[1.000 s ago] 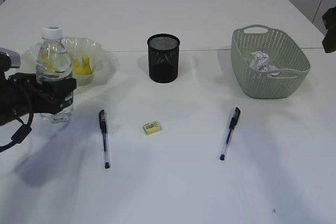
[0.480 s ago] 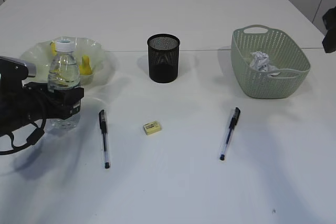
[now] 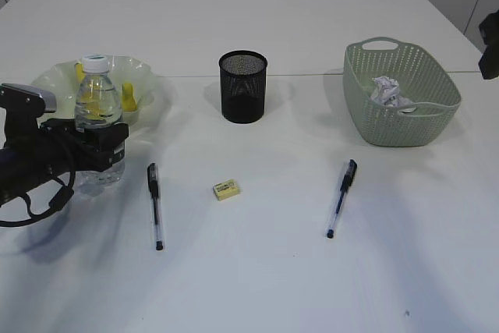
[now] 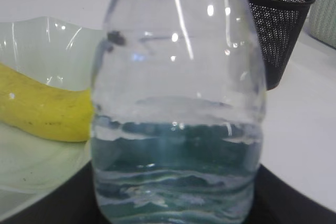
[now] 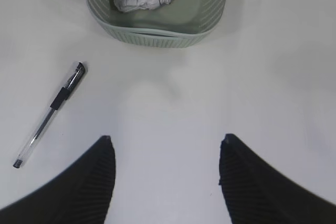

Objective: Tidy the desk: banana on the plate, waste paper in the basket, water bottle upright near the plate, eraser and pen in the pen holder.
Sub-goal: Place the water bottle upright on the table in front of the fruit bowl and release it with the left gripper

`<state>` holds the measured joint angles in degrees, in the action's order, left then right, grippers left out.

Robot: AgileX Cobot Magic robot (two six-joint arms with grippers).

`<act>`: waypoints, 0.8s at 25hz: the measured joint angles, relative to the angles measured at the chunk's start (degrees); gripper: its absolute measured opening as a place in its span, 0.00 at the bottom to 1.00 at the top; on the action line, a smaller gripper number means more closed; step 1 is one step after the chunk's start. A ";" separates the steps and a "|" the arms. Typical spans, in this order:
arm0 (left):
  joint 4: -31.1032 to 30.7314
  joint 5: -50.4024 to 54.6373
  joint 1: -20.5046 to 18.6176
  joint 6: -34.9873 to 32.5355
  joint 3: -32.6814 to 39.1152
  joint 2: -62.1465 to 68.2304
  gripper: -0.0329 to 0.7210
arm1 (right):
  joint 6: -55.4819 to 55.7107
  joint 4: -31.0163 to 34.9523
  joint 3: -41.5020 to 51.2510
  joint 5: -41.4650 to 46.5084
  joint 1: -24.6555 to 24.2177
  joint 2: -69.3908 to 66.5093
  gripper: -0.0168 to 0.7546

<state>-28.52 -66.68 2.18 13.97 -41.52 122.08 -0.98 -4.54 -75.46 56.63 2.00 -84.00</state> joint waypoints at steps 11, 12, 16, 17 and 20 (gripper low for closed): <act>0.09 -0.24 0.00 -0.13 0.21 0.12 0.68 | -0.13 0.00 0.00 0.00 0.00 0.00 0.63; 0.09 -0.13 0.00 -0.13 0.31 0.01 0.69 | -0.13 0.00 0.00 0.00 0.00 0.00 0.63; -0.03 0.52 0.00 -0.13 0.58 -0.84 0.75 | -0.13 0.00 0.00 0.00 0.00 0.00 0.63; -0.17 0.52 0.00 -0.13 0.58 -0.95 0.77 | -0.22 0.00 0.00 0.00 0.00 0.00 0.63; -1.14 0.56 0.00 -0.13 0.58 -1.42 0.82 | -0.22 0.00 0.00 0.00 0.00 0.00 0.63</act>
<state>-29.66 -66.12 2.18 13.84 -40.94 120.65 -1.20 -4.54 -75.46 56.63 2.00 -84.00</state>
